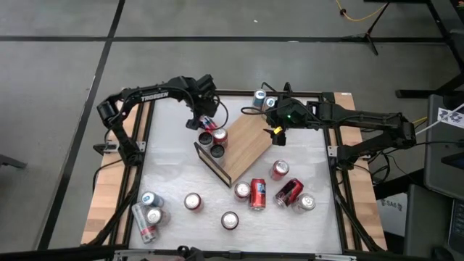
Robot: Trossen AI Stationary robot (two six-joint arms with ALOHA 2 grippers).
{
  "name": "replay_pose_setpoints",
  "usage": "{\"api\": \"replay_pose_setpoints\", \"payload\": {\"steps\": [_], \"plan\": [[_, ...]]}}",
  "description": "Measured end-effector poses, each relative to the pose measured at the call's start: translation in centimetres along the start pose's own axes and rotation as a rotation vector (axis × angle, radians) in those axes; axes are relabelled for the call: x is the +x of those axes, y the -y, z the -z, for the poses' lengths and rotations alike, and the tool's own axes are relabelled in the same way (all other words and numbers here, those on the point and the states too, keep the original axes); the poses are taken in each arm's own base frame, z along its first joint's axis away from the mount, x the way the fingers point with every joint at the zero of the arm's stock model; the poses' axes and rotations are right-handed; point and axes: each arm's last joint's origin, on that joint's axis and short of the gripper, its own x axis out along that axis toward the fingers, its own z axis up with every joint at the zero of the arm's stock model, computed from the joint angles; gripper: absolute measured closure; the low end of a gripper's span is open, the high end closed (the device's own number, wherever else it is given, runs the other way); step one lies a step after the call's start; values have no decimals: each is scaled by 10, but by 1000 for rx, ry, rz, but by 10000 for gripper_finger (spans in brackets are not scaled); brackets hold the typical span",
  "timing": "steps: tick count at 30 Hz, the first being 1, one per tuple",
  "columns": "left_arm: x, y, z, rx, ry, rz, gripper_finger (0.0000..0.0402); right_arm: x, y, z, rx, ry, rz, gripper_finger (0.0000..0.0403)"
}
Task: Place canned beverage on shelf
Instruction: Put the orange soda can on the shelf
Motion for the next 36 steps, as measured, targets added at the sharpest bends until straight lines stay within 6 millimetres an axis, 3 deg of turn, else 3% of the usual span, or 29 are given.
{"api": "replay_pose_setpoints", "payload": {"steps": [15, 28, 36], "plan": [[42, 10, 20, 3, -23, -40, 49, 0, 0, 0, 3, 0, 0, 61], [46, 9, 23, -2, -51, -87, 49, 0, 0, 0, 3, 0, 0, 61], [46, 9, 23, -122, -45, -91, 49, 0, 0, 0, 3, 0, 0, 61]]}}
